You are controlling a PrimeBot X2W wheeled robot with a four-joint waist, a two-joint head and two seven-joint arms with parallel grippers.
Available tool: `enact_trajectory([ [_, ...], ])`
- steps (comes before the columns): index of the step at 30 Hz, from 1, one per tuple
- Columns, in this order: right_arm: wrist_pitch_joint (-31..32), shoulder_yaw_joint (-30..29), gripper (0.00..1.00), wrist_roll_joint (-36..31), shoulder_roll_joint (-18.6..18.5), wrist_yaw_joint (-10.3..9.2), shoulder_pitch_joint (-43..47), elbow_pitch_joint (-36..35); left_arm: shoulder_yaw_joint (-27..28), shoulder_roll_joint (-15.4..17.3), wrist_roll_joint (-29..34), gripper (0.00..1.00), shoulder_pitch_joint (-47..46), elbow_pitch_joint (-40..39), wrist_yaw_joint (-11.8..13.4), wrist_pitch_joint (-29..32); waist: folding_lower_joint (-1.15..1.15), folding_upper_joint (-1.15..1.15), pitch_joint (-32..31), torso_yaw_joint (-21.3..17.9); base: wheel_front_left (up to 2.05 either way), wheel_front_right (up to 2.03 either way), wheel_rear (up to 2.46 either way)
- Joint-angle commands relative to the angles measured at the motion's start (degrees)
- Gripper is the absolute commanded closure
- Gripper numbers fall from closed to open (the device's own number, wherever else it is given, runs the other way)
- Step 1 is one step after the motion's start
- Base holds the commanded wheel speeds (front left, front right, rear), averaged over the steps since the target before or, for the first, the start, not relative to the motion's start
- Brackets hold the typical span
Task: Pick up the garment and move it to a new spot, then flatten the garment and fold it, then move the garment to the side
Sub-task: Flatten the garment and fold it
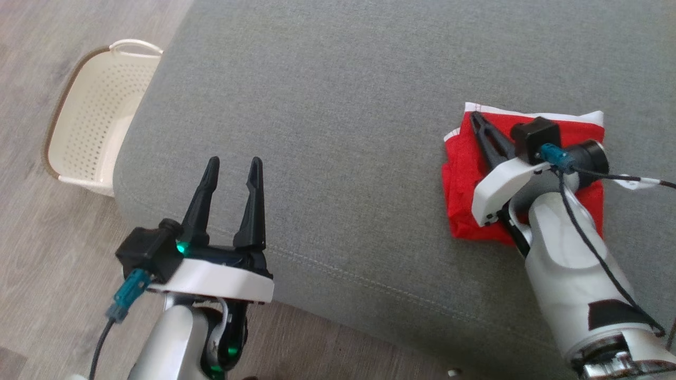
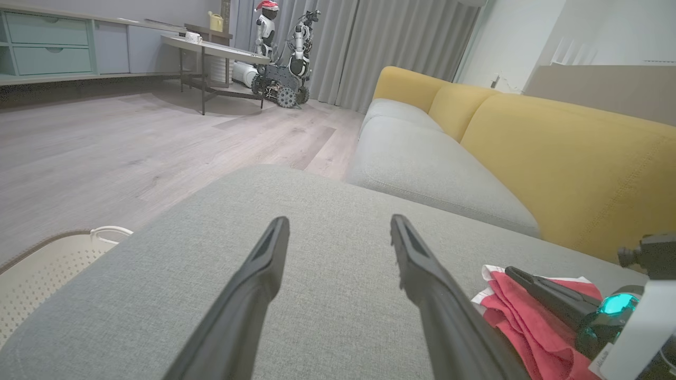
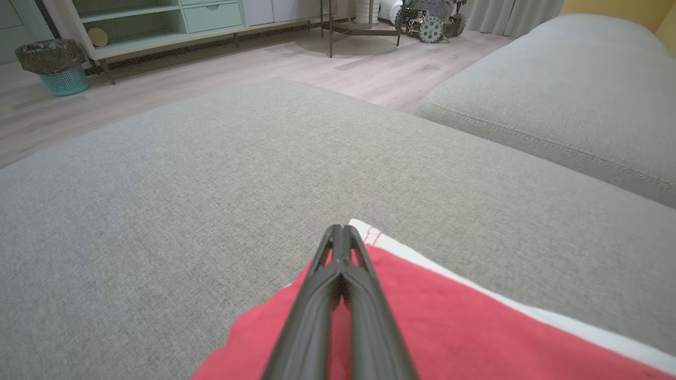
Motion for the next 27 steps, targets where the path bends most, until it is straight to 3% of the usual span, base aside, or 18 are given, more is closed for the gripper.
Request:
enact_trajectory([
  [1, -0.3, 1.4, 1.00, -0.4, 1.0, 0.19, -1.2, -1.3, 1.8, 0.4, -0.2, 0.00, -1.9, -1.9, 0.6, -0.7, 0.00, 0.00, -0.1, 0.1, 0.00, 0.00, 0.00],
  [6, -1.6, 1.2, 1.00, 1.9, 1.7, 0.19, -2.5, -1.0, 3.0, 0.4, 0.1, 0.00, -1.8, -1.9, 0.9, -0.7, 0.00, 0.00, -1.5, -1.6, 0.00, 0.00, 0.00],
  [11, -2.6, -0.4, 1.00, 4.3, 2.1, 0.19, -0.3, -5.4, 5.1, 0.4, 1.2, 0.00, -2.0, -2.0, 0.4, -0.7, 0.00, 0.00, -4.8, -5.4, 0.00, 0.00, 0.00],
  [17, -2.8, -4.2, 1.00, 7.0, 2.2, 0.19, 7.9, -18.4, 7.7, 0.4, 1.4, 0.00, -2.1, -3.2, -0.1, -0.7, 0.00, 0.00, -7.8, -10.1, 0.00, 0.00, 0.00],
  [27, -2.8, -10.4, 1.00, 4.7, 1.5, 0.19, 20.8, -38.7, 10.2, 0.4, 1.5, 0.00, -1.6, -4.0, -0.6, -0.7, 0.00, 0.00, -9.9, -16.5, 0.00, 0.00, 0.00],
])
